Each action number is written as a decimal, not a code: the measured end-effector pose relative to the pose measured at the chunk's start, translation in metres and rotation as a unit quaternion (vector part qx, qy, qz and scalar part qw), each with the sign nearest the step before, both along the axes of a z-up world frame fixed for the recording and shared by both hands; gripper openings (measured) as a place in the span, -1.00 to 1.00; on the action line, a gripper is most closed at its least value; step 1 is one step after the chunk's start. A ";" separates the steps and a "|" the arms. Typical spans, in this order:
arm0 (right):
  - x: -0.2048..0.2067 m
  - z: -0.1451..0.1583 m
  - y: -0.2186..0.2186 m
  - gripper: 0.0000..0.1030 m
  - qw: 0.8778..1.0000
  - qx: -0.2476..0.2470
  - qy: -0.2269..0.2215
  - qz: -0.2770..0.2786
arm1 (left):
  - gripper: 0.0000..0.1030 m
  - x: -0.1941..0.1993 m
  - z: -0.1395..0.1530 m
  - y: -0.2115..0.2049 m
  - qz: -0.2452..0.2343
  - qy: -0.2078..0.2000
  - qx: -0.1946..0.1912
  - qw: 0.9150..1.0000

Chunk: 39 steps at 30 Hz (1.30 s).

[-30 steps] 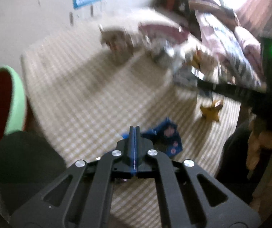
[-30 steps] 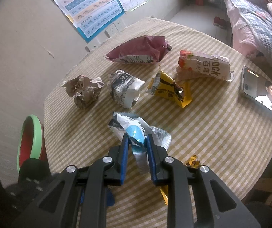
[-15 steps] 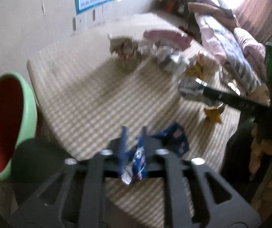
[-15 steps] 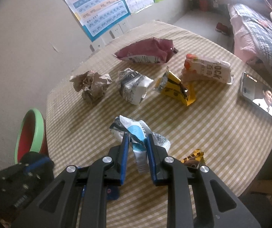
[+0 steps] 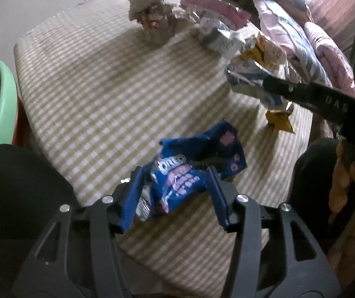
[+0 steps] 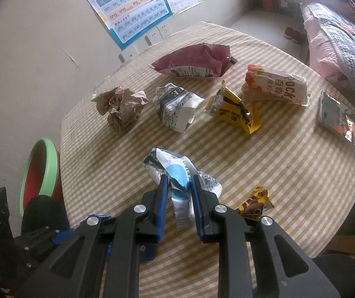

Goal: Collect trash
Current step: 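Carry the Oreo and white-blue wrappers over the green bin and open both grippers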

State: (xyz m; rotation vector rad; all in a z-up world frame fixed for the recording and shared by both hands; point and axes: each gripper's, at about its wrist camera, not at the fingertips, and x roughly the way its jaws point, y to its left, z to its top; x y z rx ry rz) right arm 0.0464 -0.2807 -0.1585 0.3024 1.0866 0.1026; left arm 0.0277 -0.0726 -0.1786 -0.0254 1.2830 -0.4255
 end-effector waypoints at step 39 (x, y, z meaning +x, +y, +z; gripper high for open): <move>-0.022 0.026 0.079 -0.61 0.997 -0.005 -0.008 0.072 | -0.97 0.009 0.098 0.099 0.186 -0.199 -0.030 0.962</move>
